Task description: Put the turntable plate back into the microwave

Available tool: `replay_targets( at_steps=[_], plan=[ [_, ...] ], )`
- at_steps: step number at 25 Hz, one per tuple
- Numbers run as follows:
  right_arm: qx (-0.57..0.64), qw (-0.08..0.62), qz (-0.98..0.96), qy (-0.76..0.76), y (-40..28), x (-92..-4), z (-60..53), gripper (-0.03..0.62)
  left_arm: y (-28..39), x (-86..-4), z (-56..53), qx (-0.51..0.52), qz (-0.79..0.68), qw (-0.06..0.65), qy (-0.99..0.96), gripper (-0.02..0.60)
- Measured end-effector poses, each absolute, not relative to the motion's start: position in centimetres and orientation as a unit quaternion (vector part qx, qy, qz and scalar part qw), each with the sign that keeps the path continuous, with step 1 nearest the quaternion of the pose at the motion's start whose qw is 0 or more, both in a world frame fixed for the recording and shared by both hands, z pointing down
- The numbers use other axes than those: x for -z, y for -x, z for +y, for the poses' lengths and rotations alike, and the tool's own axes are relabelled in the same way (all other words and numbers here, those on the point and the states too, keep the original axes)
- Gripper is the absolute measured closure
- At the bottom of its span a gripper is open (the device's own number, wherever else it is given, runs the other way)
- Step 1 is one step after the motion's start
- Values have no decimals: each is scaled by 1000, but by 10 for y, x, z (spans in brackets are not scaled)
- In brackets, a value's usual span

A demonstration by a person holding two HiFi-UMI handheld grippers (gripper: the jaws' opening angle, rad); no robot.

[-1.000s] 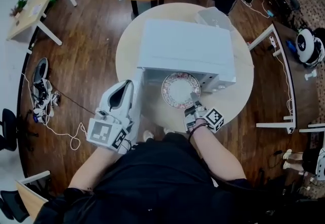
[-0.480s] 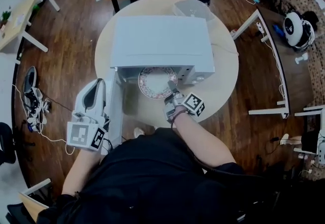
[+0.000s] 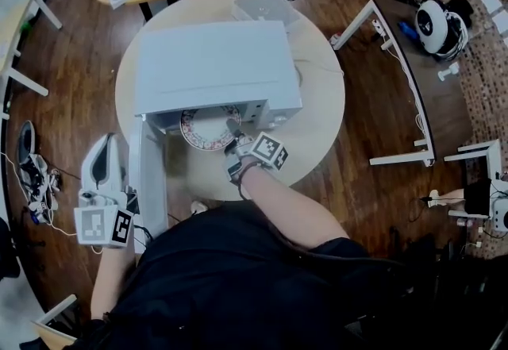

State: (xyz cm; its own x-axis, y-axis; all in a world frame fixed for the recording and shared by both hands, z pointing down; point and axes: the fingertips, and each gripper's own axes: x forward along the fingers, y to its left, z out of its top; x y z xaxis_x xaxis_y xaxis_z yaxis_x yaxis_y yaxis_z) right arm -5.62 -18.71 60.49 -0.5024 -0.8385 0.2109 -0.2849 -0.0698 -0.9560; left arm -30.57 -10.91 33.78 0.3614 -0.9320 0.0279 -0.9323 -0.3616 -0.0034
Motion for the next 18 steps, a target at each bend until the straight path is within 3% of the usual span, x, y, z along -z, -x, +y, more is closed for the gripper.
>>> replay_targets(
  at_steps=[18],
  plan=[
    [596,244,627,439,68,-622,-220,565,311,-344,-127,-35,-575,20,-817,578]
  ],
)
